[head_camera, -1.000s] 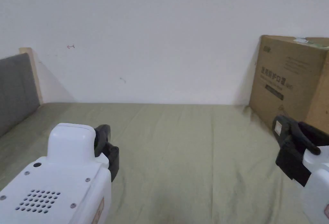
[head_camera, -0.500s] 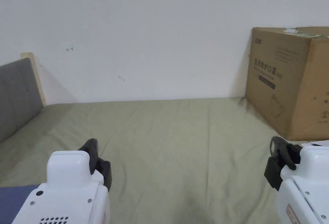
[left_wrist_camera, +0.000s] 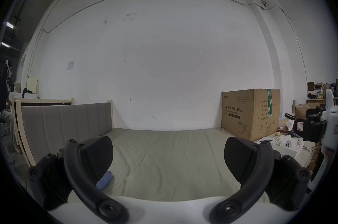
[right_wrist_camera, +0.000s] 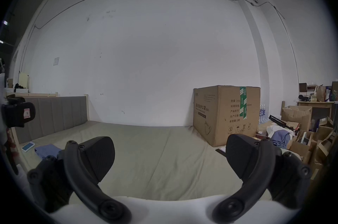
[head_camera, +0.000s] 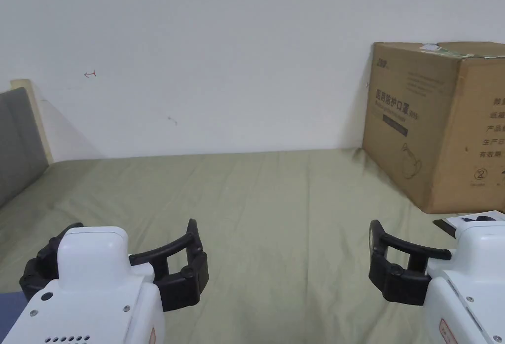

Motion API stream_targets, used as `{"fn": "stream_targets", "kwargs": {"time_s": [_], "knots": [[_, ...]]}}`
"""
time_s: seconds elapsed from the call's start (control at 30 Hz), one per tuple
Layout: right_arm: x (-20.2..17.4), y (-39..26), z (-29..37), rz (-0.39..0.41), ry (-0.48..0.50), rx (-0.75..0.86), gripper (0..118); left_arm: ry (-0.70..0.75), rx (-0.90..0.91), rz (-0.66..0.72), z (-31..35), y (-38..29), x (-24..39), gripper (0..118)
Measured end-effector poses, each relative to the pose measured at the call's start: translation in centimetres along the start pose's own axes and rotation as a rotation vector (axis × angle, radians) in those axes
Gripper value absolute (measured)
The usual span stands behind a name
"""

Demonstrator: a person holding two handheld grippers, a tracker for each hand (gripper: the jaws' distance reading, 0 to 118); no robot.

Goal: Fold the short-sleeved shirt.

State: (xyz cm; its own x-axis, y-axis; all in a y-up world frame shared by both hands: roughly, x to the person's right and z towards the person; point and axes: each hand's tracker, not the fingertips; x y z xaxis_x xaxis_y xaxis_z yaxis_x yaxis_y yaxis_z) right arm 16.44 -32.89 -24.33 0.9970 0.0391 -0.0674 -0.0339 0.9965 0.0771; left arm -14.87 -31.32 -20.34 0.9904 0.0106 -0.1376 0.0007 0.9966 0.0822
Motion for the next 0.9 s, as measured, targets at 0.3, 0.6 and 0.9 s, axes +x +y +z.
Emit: {"fn": "stream_targets", "kwargs": {"time_s": [0.3,0.6,0.9], "knots": [[-0.6,0.2,-0.1,-0.011,0.000,-0.020,118,-0.056,-0.057,-0.004,-0.4,0.0,-0.6,118],[-1.3,0.1,-0.2,0.016,0.016,-0.041,118,0.069,-0.147,0.005,-1.4,-0.8,-1.0,118],[-1.9,-0.2,-0.7,0.019,0.031,-0.069,118,0.039,-0.180,0.047,-1.3,-0.6,-1.2,118]]}}
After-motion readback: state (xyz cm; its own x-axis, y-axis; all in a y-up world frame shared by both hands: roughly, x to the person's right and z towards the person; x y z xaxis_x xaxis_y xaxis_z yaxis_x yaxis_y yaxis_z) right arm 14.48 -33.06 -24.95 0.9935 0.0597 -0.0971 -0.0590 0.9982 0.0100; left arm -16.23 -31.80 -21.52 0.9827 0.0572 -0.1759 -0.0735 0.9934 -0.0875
